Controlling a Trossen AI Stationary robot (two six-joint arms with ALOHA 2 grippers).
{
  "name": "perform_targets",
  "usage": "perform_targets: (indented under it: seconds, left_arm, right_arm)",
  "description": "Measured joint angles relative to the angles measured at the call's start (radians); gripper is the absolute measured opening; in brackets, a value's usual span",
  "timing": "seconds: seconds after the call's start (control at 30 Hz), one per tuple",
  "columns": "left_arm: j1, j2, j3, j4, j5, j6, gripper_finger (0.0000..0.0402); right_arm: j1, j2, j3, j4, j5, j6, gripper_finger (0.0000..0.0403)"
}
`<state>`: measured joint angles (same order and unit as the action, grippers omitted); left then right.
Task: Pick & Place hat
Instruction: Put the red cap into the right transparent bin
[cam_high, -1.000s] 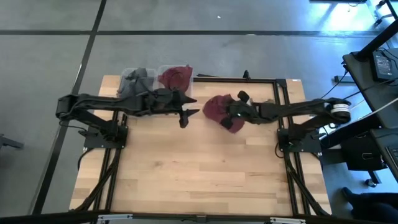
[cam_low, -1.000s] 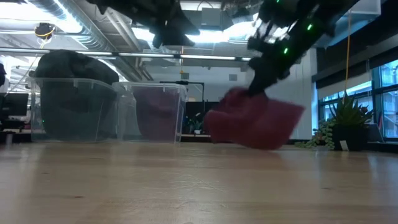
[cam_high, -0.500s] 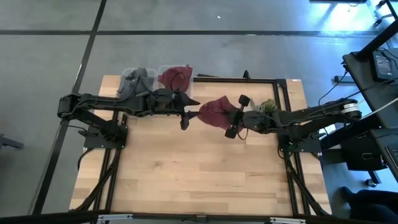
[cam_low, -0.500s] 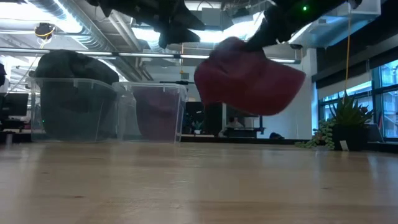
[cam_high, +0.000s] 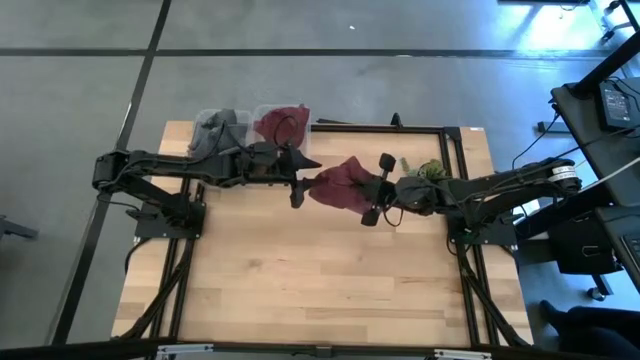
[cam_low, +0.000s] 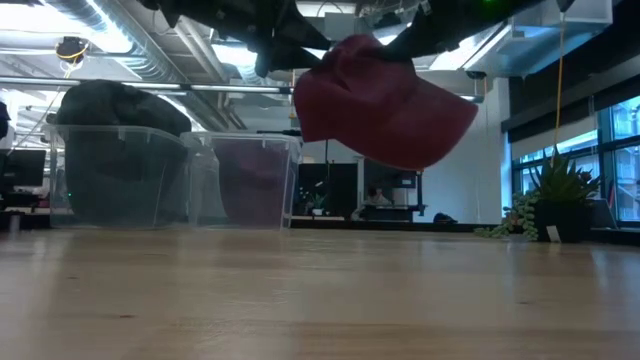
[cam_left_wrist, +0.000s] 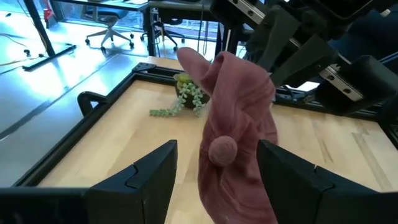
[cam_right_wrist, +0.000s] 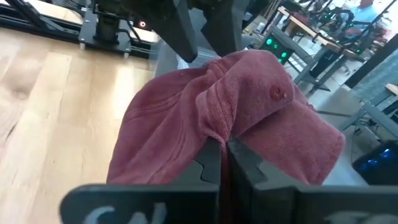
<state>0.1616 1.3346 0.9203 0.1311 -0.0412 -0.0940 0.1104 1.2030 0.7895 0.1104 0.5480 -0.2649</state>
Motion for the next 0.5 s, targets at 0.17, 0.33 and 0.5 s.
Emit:
perform_targets:
  seconds: [0.17, 0.33, 0.5]
  left_arm:
    - [0.0, 0.0, 0.0, 0.0, -0.024, 0.003, 0.0214]
    - [0.0, 0.0, 0.0, 0.0, 0.011, 0.003, 0.0216]
    - [-0.002, 0.0, 0.0, 0.021, 0.088, -0.032, 0.0213]
  right_arm:
    - [0.002, 0.0, 0.0, -0.01, -0.001, 0.021, 0.0006]
    - [0.002, 0.0, 0.0, 0.035, -0.021, -0.016, 0.0006]
    - [0.002, 0.0, 0.0, 0.096, -0.028, -0.053, 0.0006]
